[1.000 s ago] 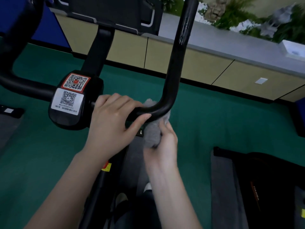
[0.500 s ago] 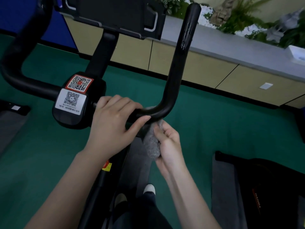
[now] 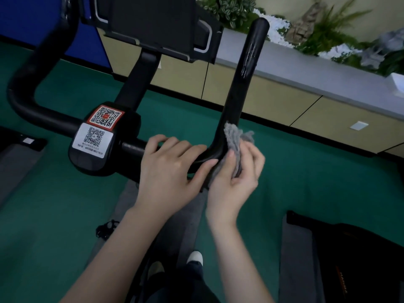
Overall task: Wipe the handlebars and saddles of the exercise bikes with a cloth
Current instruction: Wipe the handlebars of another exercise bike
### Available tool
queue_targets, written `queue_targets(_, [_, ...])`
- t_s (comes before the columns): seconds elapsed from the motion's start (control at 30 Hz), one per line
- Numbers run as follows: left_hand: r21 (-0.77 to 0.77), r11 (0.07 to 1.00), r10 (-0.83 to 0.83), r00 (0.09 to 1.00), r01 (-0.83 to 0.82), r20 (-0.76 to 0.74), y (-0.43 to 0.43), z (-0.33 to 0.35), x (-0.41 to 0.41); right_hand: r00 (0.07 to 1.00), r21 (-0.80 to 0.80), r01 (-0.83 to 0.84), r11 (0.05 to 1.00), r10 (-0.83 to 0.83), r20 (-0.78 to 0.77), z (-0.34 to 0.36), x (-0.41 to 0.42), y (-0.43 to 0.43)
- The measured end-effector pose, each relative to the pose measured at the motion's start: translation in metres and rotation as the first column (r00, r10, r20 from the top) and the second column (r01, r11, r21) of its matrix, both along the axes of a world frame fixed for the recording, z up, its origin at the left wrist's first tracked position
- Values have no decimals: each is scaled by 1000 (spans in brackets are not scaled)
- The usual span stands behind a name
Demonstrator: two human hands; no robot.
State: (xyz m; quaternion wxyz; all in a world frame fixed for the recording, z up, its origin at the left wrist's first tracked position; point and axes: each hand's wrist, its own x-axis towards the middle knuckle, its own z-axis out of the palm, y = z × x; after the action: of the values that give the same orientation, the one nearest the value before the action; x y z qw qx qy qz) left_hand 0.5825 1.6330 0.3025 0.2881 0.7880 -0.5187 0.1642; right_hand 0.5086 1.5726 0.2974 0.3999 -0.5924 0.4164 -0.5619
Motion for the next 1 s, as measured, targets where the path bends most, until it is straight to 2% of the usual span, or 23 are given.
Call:
queue_targets(0.1, [-28,1000,-5,1000,5,-17,-1,0,1,980,-116,-131,985,111,-163,10,-4,-36])
queue_targets(0.2, [-36,999,-8,999,6,-41,-2,1,1,920,-220,-284,933,200,-337,16,-11,-51])
queue_targets(0.33, [-31,1000,-2,998,0,-69,-1,2,1,766,-338,-545,767,293,-571,22,-25,-60])
queue_targets(0.43, [-31,1000,1,995,-4,-97,-1,4,0,632,-294,-664,688,305,-712,40,-21,-91])
queue_targets(0.5, [-31,999,1,994,-5,-111,0,4,0,587,-248,-686,684,318,-744,51,-14,-104])
queue_targets(0.57, [-22,1000,5,993,-8,-121,1,5,-1,515,-206,-750,629,358,-779,57,-11,-105])
queue_targets(0.7, [0,1000,11,992,-11,-124,1,6,-1,227,-55,-912,405,390,-893,70,-6,-108])
queue_targets(0.77, [-2,1000,11,992,-11,-126,1,6,-2,106,26,-935,355,348,-931,80,3,-118])
queue_targets(0.83, [2,1000,11,992,-11,-129,2,6,-2,68,32,-942,335,283,-957,88,13,-127])
queue_targets(0.9, [8,1000,13,991,-12,-137,2,6,-2,70,19,-943,331,252,-965,92,18,-129])
queue_targets(1.0, [12,1000,20,989,-19,-144,2,8,-3,6,66,-967,247,279,-960,91,16,-120])
